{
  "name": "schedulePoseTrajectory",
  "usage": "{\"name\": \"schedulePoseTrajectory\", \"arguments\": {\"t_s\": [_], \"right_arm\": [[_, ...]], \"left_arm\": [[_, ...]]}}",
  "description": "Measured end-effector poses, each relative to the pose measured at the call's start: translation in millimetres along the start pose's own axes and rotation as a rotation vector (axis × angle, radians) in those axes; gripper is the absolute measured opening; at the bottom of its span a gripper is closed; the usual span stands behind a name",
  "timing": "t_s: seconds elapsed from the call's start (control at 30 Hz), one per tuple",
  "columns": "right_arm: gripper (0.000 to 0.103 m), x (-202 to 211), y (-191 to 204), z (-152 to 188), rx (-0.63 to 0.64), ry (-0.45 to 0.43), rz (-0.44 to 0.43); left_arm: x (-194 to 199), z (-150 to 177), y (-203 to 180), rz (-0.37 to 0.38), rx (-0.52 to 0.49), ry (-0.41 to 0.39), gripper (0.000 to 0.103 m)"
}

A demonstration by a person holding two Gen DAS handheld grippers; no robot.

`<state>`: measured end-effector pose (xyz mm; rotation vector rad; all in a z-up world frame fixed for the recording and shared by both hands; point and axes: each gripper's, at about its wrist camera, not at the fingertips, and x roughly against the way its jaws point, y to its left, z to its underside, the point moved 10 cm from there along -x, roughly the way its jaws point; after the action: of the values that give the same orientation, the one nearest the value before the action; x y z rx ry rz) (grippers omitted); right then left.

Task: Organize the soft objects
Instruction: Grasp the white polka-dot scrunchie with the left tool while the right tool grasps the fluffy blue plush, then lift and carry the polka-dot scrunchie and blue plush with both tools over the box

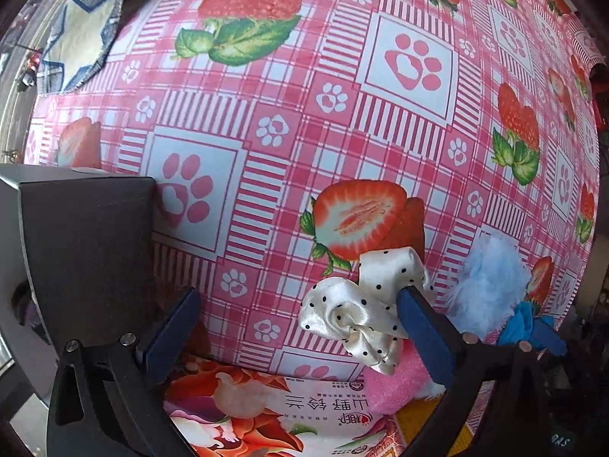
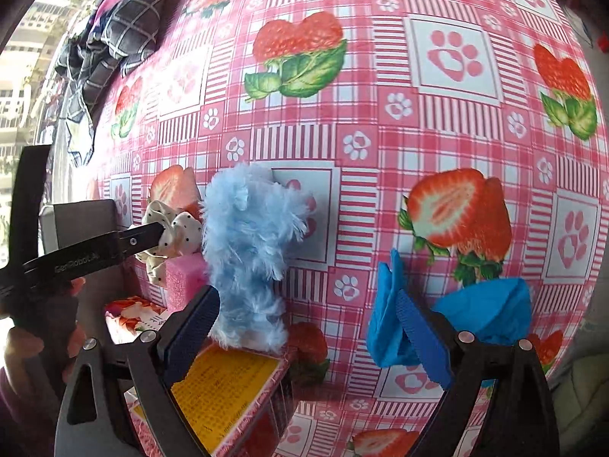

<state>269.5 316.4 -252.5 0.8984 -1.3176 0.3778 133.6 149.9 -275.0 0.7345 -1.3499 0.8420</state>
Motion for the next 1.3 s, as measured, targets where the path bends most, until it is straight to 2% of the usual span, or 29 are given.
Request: {"name": "schedulePoseTrajectory", "arguments": {"t_s": [0.13,0.23,0.33,0.47,0.53,0.63,0.7,0.77,0.87,0.9,0.93,0.97,1.0,1.03,1.07,1.17,1.23,1.27,1.3], "right_arm": [[0.095,-27.0,15.4,-16.3,0.053,0.035,0.056],[0.095,-50.8,32.0,-26.5,0.096,0.073,0.084],[0.096,-56.5,40.0,-30.3,0.139,0.059,0.126],[0.096,-60.4,48.6,-34.0,0.200,0.024,0.215],[0.096,-58.5,45.5,-35.5,0.178,0.001,0.227],[0.096,-50.0,24.5,-32.0,0.112,-0.002,0.214],[0.096,-43.4,21.2,-29.9,0.091,-0.010,0.159],[0.096,-43.5,28.4,-25.6,0.105,0.004,0.103],[0.094,-56.0,46.2,-21.6,0.172,0.029,0.127],[0.092,-59.2,52.7,-18.6,0.189,0.026,0.152],[0.083,-59.1,55.5,-17.1,0.213,0.012,0.191],[0.067,-59.9,58.9,-16.6,0.239,0.004,0.231],[0.056,-57.5,59.8,-17.2,0.262,-0.008,0.269],[0.030,-57.1,63.8,-18.2,0.278,-0.022,0.296],[0.029,-55.1,64.3,-19.0,0.276,-0.025,0.294],[0.029,-49.7,63.0,-23.9,0.198,-0.020,0.218],[0.029,-39.8,57.5,-23.5,0.164,-0.035,0.172],[0.029,-34.8,56.5,-23.4,0.145,-0.040,0.141],[0.029,-29.3,55.2,-23.8,0.124,-0.048,0.114]], "left_arm": [[28.9,1.7,5.4,-0.093,-0.077,-0.086,0.103],[32.2,5.3,2.0,-0.127,-0.151,-0.087,0.103],[20.3,15.6,-7.6,-0.160,-0.201,-0.065,0.103],[-5.7,23.0,-9.6,-0.110,-0.156,-0.022,0.103],[-17.3,23.1,-6.7,-0.085,-0.128,-0.011,0.103],[-36.4,26.8,-10.5,-0.043,-0.076,0.005,0.103],[-40.6,28.3,-7.3,-0.016,-0.057,0.010,0.103],[-42.8,29.4,-6.5,-0.001,-0.053,0.011,0.102],[-47.6,35.3,-1.9,0.016,-0.039,0.027,0.102],[-47.9,41.5,4.1,0.020,-0.037,0.034,0.102],[-49.5,43.7,4.7,0.019,-0.040,0.037,0.102],[-50.7,45.2,4.4,0.018,-0.047,0.037,0.102],[-54.2,47.1,-2.1,0.021,-0.059,0.042,0.101],[-56.7,49.3,-7.9,0.029,-0.070,0.051,0.098],[-58.4,52.6,-11.4,0.038,-0.083,0.060,0.096],[-56.6,60.1,-30.8,0.075,-0.112,0.063,0.076],[-50.3,63.1,-43.5,0.105,-0.152,0.050,0.048],[-49.7,64.7,-47.1,0.116,-0.163,0.056,0.025],[-48.2,63.6,-49.3,0.116,-0.160,0.050,0.023]]}}
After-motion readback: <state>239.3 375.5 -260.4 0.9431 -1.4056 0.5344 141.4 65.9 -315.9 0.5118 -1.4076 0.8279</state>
